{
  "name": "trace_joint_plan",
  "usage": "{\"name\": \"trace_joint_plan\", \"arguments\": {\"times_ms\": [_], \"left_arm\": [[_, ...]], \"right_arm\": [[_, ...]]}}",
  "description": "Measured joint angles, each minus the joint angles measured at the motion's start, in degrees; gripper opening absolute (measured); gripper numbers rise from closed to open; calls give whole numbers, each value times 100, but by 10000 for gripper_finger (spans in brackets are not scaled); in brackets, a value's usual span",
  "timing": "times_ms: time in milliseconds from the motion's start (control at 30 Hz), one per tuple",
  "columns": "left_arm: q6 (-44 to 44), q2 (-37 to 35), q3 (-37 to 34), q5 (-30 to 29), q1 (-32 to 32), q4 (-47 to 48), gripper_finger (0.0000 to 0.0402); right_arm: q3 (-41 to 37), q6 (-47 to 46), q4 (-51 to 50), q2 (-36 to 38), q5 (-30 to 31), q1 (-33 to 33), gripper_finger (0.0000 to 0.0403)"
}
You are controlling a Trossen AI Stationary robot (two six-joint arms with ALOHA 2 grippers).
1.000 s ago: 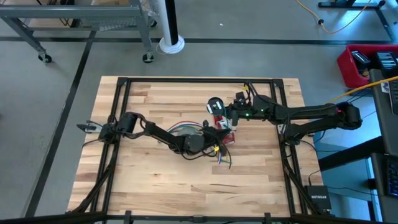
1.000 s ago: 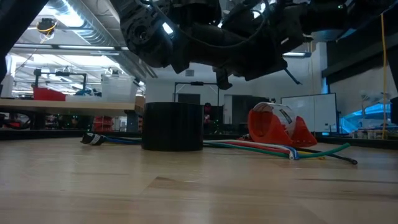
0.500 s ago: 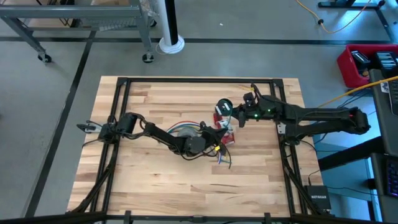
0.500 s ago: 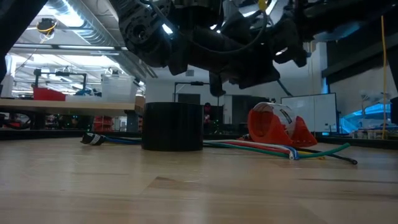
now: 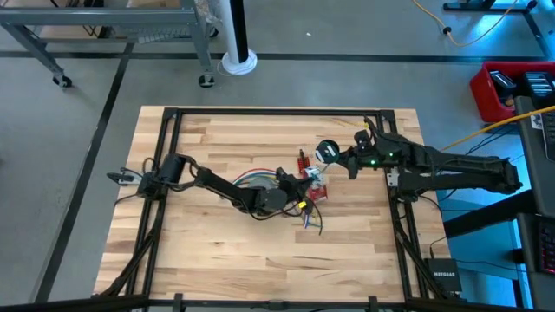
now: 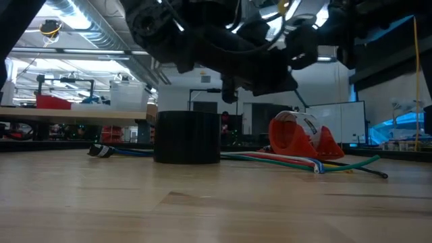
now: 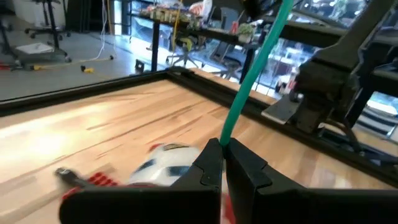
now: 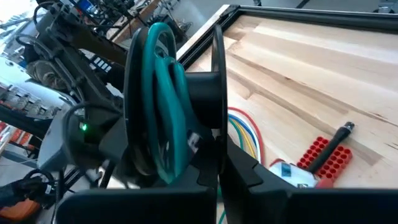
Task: Coil cords
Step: Coil the green wire into the spool
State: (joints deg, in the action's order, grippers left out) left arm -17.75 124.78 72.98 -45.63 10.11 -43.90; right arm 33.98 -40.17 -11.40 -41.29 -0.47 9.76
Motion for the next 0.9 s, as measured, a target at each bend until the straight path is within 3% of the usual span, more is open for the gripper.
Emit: {"name": "trace_joint_plan", "arguments": {"times_ms": [300, 567, 900], "left_arm": [[-698, -625, -713, 302, -161, 483, 0], [-1222, -697, -711, 749, -423, 973, 0], [-1528, -1669, -718, 1392, -561, 2463, 0]], "right_arm": [[-568, -391, -121, 701, -4, -4, 3], [-1653, -937, 1199, 1108, -240, -2, 3], [-2308, -1066, 1978, 1124, -167, -2, 3]]}}
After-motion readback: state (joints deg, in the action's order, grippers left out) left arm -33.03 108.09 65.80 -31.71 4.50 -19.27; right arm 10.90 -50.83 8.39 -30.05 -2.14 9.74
